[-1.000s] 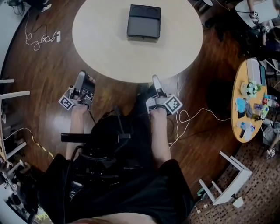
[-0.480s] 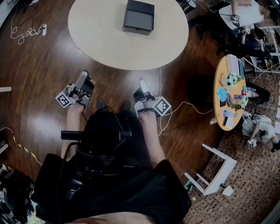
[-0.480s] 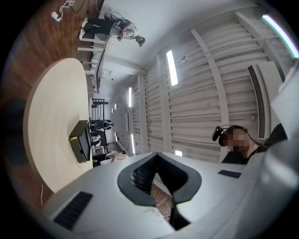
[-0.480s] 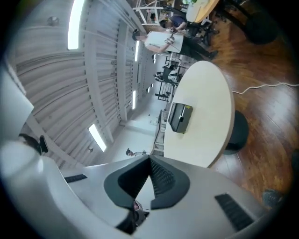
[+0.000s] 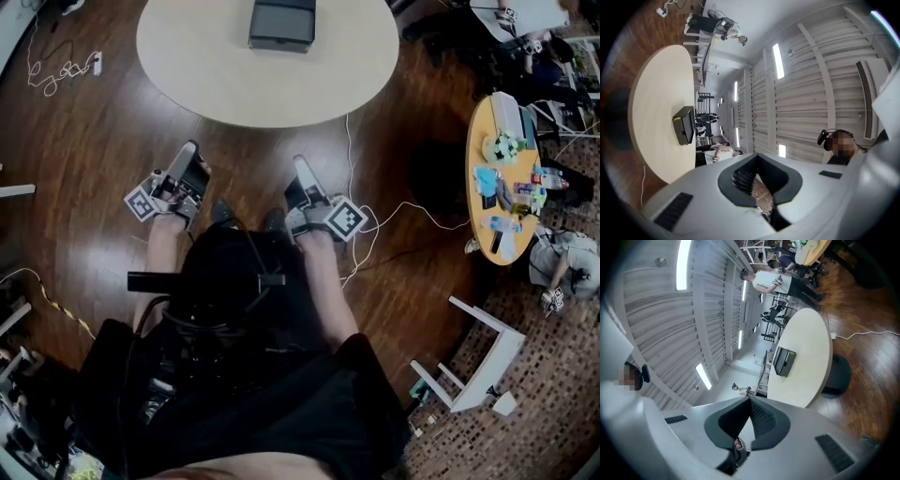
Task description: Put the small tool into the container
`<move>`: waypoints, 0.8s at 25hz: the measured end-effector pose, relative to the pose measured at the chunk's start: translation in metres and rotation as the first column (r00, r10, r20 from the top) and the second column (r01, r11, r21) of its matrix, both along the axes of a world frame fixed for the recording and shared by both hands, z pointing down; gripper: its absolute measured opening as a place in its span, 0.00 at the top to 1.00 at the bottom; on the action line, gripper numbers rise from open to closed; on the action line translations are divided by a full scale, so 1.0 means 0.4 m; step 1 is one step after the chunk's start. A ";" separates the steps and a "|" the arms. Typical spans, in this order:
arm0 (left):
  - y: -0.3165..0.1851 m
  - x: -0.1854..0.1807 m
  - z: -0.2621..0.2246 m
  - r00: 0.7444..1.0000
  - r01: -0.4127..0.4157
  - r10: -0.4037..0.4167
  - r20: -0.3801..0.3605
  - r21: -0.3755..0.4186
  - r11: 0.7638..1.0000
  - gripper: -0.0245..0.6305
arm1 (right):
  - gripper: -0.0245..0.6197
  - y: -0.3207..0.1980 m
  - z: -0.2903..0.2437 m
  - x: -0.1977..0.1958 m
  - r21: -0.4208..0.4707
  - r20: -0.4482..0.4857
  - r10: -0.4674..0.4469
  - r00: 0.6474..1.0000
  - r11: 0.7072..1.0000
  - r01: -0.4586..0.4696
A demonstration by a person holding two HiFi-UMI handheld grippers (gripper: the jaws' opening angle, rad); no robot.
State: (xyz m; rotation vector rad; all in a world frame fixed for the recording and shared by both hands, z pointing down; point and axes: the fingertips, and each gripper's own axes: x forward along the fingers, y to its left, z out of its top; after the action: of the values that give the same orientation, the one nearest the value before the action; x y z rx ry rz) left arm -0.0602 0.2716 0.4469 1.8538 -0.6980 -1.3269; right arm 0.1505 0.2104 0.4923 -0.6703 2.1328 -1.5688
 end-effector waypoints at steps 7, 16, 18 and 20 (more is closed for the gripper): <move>-0.019 0.170 0.001 0.991 -0.108 0.113 0.070 -0.077 0.991 0.96 | 0.99 -0.010 -0.005 0.061 0.029 0.021 0.000 1.000 1.000 -0.001; -0.037 0.269 0.010 0.978 -0.154 0.171 0.119 -0.140 0.978 0.96 | 0.99 -0.009 0.016 0.092 0.007 0.059 -0.024 0.998 1.000 0.023; -0.041 0.288 0.009 0.976 -0.160 0.179 0.123 -0.145 0.976 0.96 | 0.99 -0.014 0.013 0.103 0.010 0.062 -0.026 0.998 1.000 0.026; -0.041 0.300 0.008 0.975 -0.162 0.182 0.130 -0.147 0.976 0.96 | 0.99 -0.018 0.010 0.112 0.015 0.067 -0.027 0.997 1.000 0.026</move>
State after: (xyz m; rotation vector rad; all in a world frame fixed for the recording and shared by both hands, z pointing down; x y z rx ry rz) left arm 0.0598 0.2550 0.4499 1.8659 -0.6667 -1.0184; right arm 0.1954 0.2034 0.4961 -0.5782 2.1095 -1.5668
